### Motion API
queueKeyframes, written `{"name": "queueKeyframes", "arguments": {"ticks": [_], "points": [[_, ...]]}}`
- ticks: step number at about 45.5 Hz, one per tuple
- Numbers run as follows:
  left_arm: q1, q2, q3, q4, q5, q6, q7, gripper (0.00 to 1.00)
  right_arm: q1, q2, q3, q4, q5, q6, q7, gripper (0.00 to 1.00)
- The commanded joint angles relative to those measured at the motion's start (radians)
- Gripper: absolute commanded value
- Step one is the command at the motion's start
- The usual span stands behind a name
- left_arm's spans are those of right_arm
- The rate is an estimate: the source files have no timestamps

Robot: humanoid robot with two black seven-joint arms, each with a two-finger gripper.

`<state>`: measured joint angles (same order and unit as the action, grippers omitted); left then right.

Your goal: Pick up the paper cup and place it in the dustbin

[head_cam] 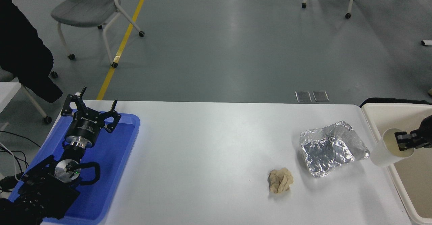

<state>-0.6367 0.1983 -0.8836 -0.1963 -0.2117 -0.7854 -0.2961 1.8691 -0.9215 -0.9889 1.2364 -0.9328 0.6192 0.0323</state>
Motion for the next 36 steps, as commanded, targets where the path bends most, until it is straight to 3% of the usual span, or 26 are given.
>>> {"name": "queueKeyframes", "arguments": {"ticks": [1, 15, 28, 36], "points": [[0.0, 0.001, 0.0, -0.002, 0.0, 0.0, 0.0, 1.0, 0.349, 0.019, -0.207, 0.103, 0.003, 0.102, 0.0, 0.0], [0.002, 0.001, -0.002, -0.002, 0.0, 0.0, 0.0, 1.0, 0.634, 0.119, -0.427, 0.213, 0.089, 0.154, 0.005, 0.0], [0.002, 0.001, 0.0, -0.002, 0.0, 0.0, 0.0, 1.0, 0.665, 0.127, -0.433, 0.209, 0.085, 0.166, 0.001, 0.0], [0.002, 0.001, 0.0, 0.001, 0.0, 0.0, 0.0, 1.0, 0.653, 0.084, -0.433, 0.169, 0.014, 0.166, 0.001, 0.0]]}}
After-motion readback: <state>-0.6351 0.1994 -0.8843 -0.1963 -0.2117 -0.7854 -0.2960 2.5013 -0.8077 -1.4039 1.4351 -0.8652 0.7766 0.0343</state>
